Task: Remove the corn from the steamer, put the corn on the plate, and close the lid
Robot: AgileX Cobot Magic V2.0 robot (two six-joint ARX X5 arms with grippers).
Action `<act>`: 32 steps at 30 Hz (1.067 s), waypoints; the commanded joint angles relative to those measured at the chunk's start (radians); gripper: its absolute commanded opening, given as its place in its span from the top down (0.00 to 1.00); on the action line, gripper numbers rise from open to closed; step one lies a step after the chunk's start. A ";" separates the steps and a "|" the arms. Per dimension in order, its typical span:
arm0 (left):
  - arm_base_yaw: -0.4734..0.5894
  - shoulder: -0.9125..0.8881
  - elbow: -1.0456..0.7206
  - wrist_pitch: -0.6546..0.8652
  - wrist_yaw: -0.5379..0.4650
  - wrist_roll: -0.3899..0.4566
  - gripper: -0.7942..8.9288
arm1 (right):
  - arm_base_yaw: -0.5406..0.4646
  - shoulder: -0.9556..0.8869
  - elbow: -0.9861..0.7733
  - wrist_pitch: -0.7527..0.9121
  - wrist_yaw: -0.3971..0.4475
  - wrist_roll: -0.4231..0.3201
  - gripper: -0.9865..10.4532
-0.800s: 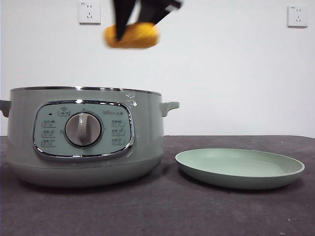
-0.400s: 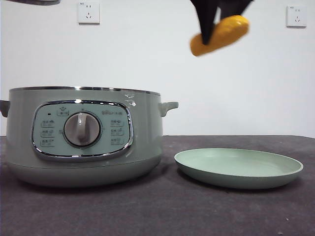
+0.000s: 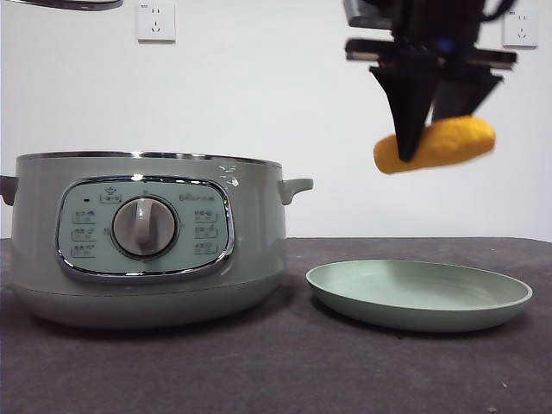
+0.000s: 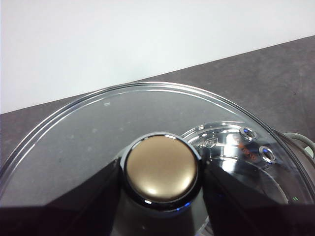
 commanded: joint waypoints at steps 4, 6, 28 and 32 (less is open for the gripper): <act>0.000 0.003 0.010 0.086 -0.002 0.001 0.93 | -0.001 -0.045 -0.229 0.262 0.000 0.018 0.92; 0.000 0.008 0.010 0.087 0.018 0.001 0.93 | -0.003 -0.037 -0.274 0.330 -0.003 0.017 0.92; 0.000 0.038 0.010 0.091 0.048 0.000 0.93 | -0.072 0.142 -0.325 0.476 -0.082 0.019 0.81; 0.000 0.054 0.010 0.092 0.053 0.000 0.93 | -0.076 0.142 -0.325 0.455 -0.079 0.027 0.50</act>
